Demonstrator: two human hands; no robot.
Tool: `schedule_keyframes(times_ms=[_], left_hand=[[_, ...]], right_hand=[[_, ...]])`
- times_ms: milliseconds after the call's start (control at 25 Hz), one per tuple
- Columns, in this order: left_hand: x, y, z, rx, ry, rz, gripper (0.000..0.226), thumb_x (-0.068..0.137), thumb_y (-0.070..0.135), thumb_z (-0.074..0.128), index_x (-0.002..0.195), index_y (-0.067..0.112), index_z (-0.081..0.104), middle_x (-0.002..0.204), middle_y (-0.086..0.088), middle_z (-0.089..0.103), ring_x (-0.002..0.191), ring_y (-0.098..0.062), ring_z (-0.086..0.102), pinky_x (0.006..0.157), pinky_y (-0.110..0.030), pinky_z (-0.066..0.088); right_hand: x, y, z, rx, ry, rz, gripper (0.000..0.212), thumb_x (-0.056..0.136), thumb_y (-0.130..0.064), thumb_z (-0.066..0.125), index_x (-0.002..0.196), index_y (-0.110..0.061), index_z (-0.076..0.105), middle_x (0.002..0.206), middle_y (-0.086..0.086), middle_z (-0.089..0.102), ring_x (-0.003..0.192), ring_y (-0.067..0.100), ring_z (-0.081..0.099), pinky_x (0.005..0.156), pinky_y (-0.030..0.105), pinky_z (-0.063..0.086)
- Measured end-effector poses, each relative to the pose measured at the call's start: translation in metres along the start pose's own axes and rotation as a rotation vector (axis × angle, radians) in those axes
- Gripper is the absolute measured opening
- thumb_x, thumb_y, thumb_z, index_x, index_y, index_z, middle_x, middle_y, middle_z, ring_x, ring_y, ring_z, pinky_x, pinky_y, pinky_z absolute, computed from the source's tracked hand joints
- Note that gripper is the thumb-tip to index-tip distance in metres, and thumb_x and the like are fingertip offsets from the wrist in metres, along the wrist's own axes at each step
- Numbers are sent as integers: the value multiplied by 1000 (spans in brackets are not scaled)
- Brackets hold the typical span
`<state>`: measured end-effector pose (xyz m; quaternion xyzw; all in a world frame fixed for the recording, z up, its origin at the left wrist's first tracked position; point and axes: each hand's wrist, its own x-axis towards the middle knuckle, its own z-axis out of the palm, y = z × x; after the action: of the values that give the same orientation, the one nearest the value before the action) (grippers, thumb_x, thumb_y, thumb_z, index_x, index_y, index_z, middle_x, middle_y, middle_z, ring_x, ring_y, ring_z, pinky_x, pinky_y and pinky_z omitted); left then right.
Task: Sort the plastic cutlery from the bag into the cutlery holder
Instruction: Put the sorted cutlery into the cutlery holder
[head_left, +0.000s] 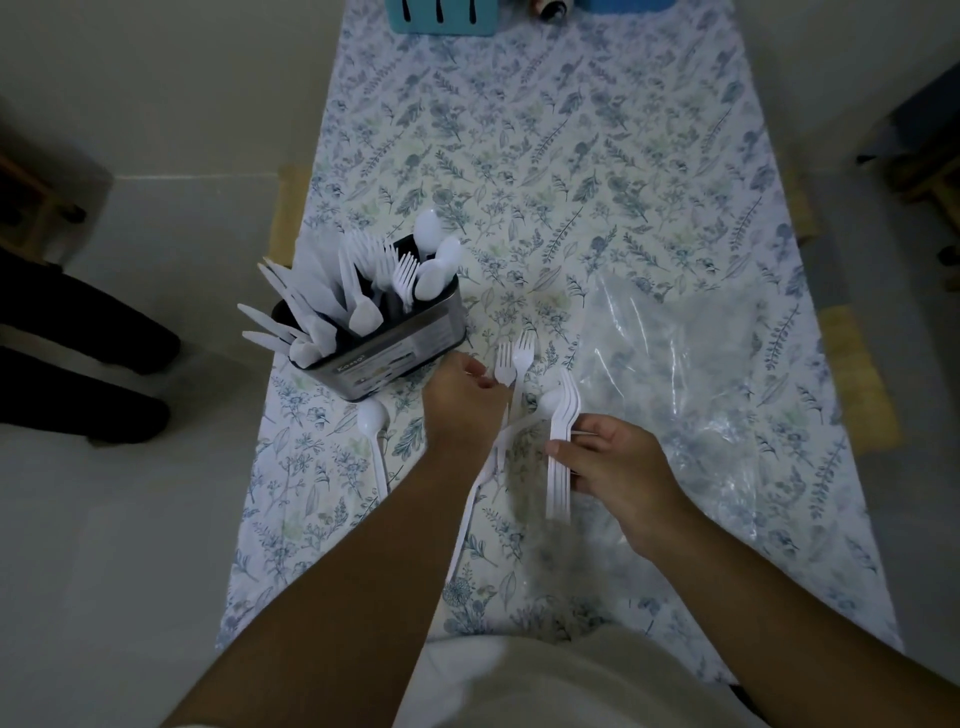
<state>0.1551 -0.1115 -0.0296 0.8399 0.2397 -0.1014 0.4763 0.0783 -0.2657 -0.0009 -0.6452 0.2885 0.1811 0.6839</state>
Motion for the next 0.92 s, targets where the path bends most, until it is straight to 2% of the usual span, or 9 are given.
schedule_keyframes(times_ms=[120, 200, 280, 440, 560, 640, 720, 840, 920], left_hand=[[2, -3, -3, 42, -48, 42, 20, 78, 15, 80, 89, 12, 64, 79, -1, 69, 68, -15, 67, 53, -18, 51], [0, -3, -1, 108, -99, 88, 26, 75, 17, 85, 88, 11, 63, 78, 0, 67, 64, -12, 62, 53, -19, 50], [-1, -4, 1, 148, -107, 117, 23, 77, 12, 82, 90, 12, 63, 81, 0, 67, 68, -13, 63, 54, -18, 51], [-1, 1, -13, -13, -71, 98, 18, 83, 11, 77, 98, 17, 69, 85, 5, 70, 73, -5, 66, 58, -6, 49], [-11, 8, -21, -305, -267, 39, 24, 84, 6, 78, 104, 19, 76, 93, -1, 76, 84, -15, 73, 74, -21, 59], [-23, 9, -19, -394, -387, -10, 23, 89, 2, 72, 108, 14, 78, 95, -5, 79, 92, -30, 75, 84, -36, 62], [-27, 6, -14, -430, -434, -49, 25, 94, -1, 61, 109, 10, 78, 99, -8, 79, 97, -31, 74, 91, -42, 60], [-19, 3, -6, -352, -449, -70, 29, 92, 3, 56, 102, 15, 80, 95, -10, 79, 93, -30, 74, 91, -47, 60], [-11, 6, 0, -167, -370, 22, 23, 90, 11, 59, 96, 19, 80, 87, -9, 77, 80, -25, 71, 79, -42, 62]], right_hand=[[7, -5, -4, 55, -1, 7, 23, 86, 2, 75, 105, -11, 74, 91, 8, 81, 84, 23, 78, 69, 31, 63], [11, -6, -2, 45, -2, 11, 24, 86, 1, 75, 106, -11, 74, 91, 8, 81, 83, 22, 78, 72, 33, 63], [12, -7, 1, 16, -13, 14, 22, 86, 0, 76, 105, -11, 74, 89, 6, 81, 83, 22, 78, 74, 34, 64], [15, -11, 4, 33, -30, 9, 21, 86, 2, 75, 100, -15, 74, 88, 5, 81, 81, 19, 78, 69, 29, 62], [20, -17, 6, 69, -55, -14, 22, 87, -1, 75, 105, -12, 74, 91, 8, 81, 84, 22, 78, 72, 31, 61], [22, -20, 9, 73, -91, -38, 21, 88, -4, 75, 108, -11, 74, 93, 10, 80, 86, 24, 78, 74, 33, 62], [24, -21, 10, 64, -88, -45, 21, 88, -3, 74, 107, -11, 74, 92, 12, 80, 87, 27, 78, 76, 35, 62], [26, -18, 7, 91, -52, 4, 22, 86, 1, 75, 106, -7, 75, 93, 14, 80, 88, 30, 78, 80, 41, 62], [26, -16, 3, 99, -33, 41, 23, 85, 2, 75, 107, -6, 75, 93, 13, 80, 88, 29, 78, 82, 42, 62]])
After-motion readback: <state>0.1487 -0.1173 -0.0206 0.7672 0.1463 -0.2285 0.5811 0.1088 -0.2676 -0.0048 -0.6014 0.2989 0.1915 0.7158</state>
